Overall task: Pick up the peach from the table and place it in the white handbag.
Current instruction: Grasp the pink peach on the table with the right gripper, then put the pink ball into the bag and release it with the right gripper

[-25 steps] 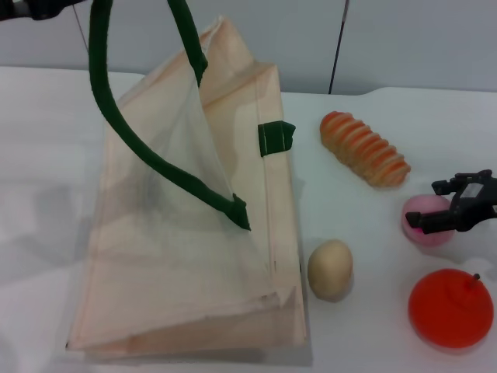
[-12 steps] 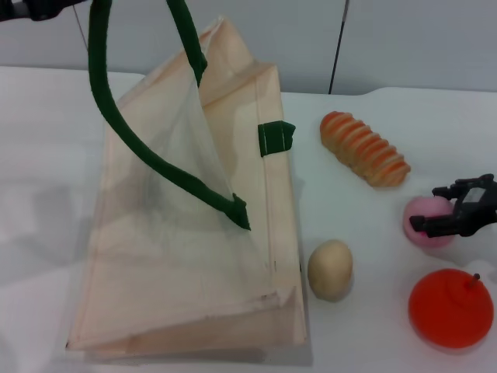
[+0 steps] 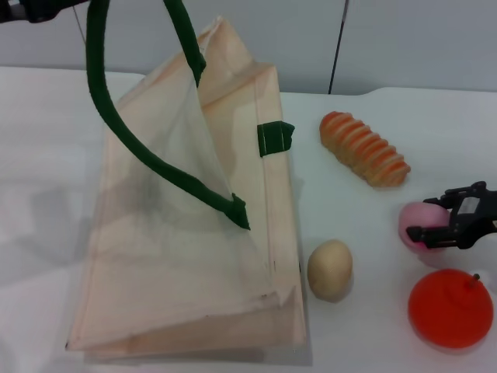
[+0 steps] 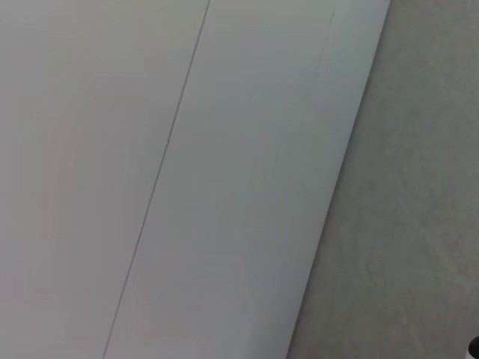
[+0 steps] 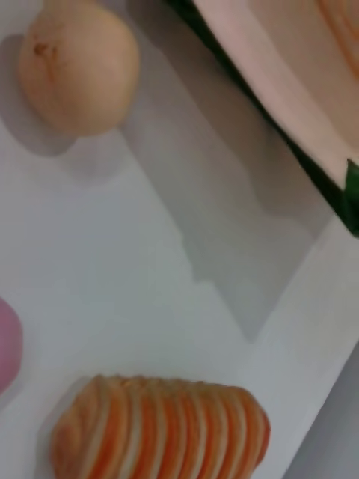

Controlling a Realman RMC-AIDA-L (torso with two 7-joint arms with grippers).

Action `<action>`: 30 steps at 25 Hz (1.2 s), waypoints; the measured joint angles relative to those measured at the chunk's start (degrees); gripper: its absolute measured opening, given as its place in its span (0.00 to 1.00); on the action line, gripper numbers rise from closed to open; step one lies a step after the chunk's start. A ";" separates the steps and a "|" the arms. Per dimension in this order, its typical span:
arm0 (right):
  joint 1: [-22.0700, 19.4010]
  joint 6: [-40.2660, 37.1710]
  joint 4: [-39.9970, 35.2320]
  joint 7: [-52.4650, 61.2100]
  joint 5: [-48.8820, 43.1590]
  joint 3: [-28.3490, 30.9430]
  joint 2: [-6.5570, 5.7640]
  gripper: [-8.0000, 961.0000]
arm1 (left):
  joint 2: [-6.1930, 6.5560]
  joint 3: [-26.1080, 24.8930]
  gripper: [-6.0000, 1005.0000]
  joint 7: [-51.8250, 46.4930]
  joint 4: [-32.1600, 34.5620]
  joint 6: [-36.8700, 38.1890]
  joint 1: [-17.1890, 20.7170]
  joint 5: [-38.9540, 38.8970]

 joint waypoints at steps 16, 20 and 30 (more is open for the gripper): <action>0.24 0.18 -0.61 -2.93 2.95 0.49 -0.10 0.57 | -0.08 0.00 0.15 0.00 0.05 0.00 -0.22 0.00; 0.27 0.22 -0.88 -2.96 3.89 0.50 -0.19 0.54 | -0.08 0.00 0.15 -0.05 0.08 0.00 -0.19 0.00; 0.74 9.36 -3.55 -6.65 19.41 0.20 -0.26 0.51 | -0.02 0.00 0.15 -0.74 0.10 0.13 -0.80 0.00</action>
